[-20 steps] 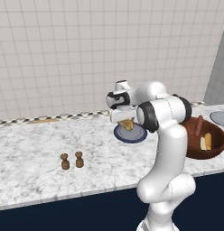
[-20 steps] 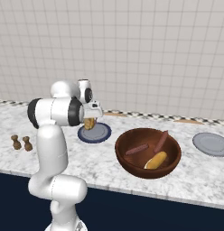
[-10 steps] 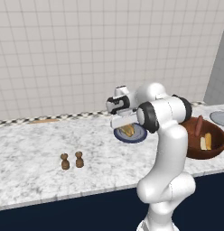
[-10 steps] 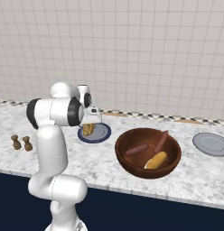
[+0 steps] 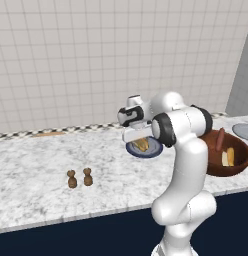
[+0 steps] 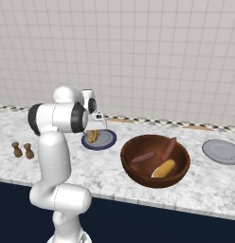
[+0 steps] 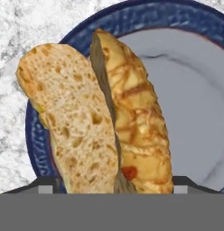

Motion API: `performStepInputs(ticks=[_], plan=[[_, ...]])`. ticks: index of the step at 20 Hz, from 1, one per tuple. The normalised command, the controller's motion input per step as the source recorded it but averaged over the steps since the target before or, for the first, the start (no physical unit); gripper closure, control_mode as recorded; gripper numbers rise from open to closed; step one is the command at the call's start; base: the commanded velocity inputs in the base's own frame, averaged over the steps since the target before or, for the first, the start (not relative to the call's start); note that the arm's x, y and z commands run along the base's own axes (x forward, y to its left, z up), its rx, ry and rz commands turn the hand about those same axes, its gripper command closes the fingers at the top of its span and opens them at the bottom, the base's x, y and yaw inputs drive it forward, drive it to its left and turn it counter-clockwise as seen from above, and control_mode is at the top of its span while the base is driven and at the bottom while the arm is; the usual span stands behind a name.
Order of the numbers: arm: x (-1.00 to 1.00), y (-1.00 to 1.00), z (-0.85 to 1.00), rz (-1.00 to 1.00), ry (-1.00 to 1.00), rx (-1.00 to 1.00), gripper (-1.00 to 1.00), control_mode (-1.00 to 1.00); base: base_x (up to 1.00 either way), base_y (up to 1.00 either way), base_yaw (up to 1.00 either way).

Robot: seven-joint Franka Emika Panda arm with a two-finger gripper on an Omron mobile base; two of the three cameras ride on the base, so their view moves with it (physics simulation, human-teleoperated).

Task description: Place one bun and one sausage from the bowl on each plate.

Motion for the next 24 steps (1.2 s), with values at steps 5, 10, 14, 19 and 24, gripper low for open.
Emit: performStepInputs(ticks=[5, 10, 14, 19, 24], plan=[[0.08, 0.0, 0.1, 0.0, 0.03, 0.0, -1.0, -1.0, 0.0, 0.0, 0.0], [-0.14, 0.0, 0.46, 0.0, 0.0, 0.0, -1.0, -1.0, 0.0, 0.0, 0.0], [-0.66, -0.16, 0.8, 0.0, 0.0, 0.03, -1.0, -1.0, 0.0, 0.0, 0.0], [-0.77, -0.54, 0.97, -0.02, -0.09, 0.18, -1.0, -1.0, 0.0, 0.0, 0.0], [-0.35, -0.85, 0.63, -0.09, -0.08, 0.23, -1.0, -1.0, 0.0, 0.0, 0.0]])
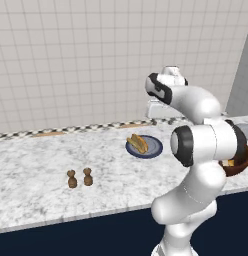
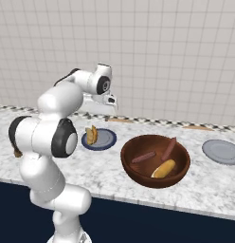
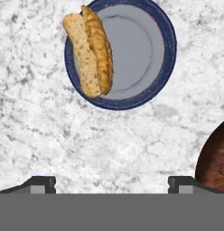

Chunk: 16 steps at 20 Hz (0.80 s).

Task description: Place one bun and one sausage from the bowl on each plate.

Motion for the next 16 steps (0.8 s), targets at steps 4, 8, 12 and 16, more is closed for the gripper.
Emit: performStepInputs(ticks=[4, 8, 12, 16], plan=[[-0.04, -1.0, 0.08, -0.09, 0.02, 0.34, -1.0, -1.0, 0.0, 0.0, 0.0], [-0.01, -1.0, 0.01, -0.03, 0.16, 0.27, -1.0, -1.0, 0.0, 0.0, 0.0], [0.0, -0.68, 0.05, -0.01, 0.36, 0.05, -1.0, -1.0, 0.0, 0.0, 0.0], [-0.01, -0.35, 0.01, -0.02, 0.42, 0.0, -1.0, -1.0, 0.0, 0.0, 0.0]])
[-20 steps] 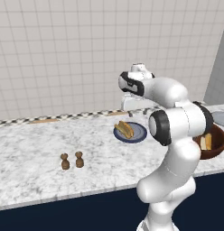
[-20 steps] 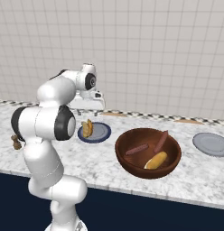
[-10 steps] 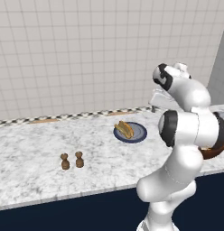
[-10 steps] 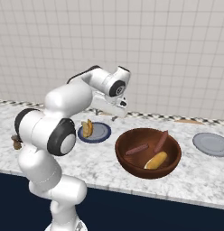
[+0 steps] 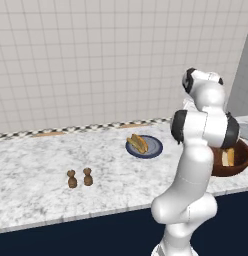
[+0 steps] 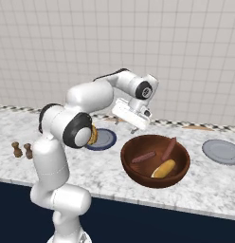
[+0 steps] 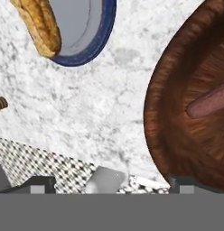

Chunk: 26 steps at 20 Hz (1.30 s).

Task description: Place one bun and one sausage from the bowl on each plate.

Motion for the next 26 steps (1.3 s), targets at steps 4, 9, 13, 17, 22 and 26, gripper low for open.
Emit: performStepInputs(ticks=[4, 9, 13, 17, 22, 26], plan=[[-0.59, -0.5, -0.82, 0.0, -0.09, 0.04, -1.0, -1.0, 0.0, 0.0, 0.0], [-0.31, -0.38, -0.57, -0.05, -0.26, 0.0, -1.0, -1.0, 0.0, 0.0, 0.0], [0.04, -0.07, -0.08, -0.1, -0.39, 0.0, -1.0, -1.0, 0.0, 0.0, 0.0], [0.36, -0.36, -0.03, -0.18, -0.05, 0.0, -1.0, -1.0, 0.0, 0.0, 0.0], [0.43, -0.56, -0.44, -0.12, 0.29, 0.0, -1.0, -1.0, 0.0, 0.0, 0.0], [0.12, -0.34, -0.86, -0.07, 0.03, 0.0, -1.0, -1.0, 0.0, 0.0, 0.0]])
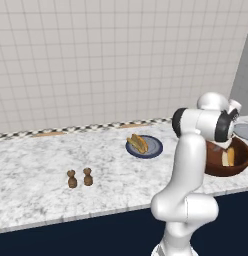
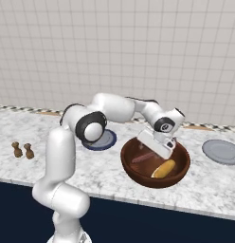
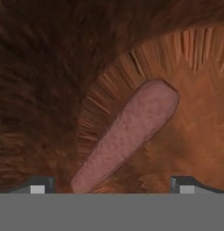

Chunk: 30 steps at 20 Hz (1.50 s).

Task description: Place one bun and one sausage from the bowl on each plate.

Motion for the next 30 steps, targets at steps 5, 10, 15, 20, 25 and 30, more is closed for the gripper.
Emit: performStepInputs(ticks=[5, 10, 15, 20, 25, 30], plan=[[0.0, -0.04, -0.15, -0.06, 0.0, 0.02, -1.0, -1.0, 0.0, 0.0, 0.0], [0.0, 0.28, -0.08, -0.12, 0.0, 0.0, -1.0, -1.0, 0.0, 0.0, 0.0], [-0.05, 0.33, -0.02, -0.1, 0.01, 0.0, -1.0, -1.0, 0.0, 0.0, 0.0], [-0.18, 0.06, -0.23, -0.06, 0.01, 0.0, -1.0, -1.0, 0.0, 0.0, 0.0], [-0.13, 0.01, -0.25, -0.04, 0.0, 0.0, -1.0, -1.0, 0.0, 0.0, 0.0], [-0.23, 0.12, -0.44, -0.01, 0.0, -0.01, -1.0, -1.0, 0.0, 0.0, 0.0]])
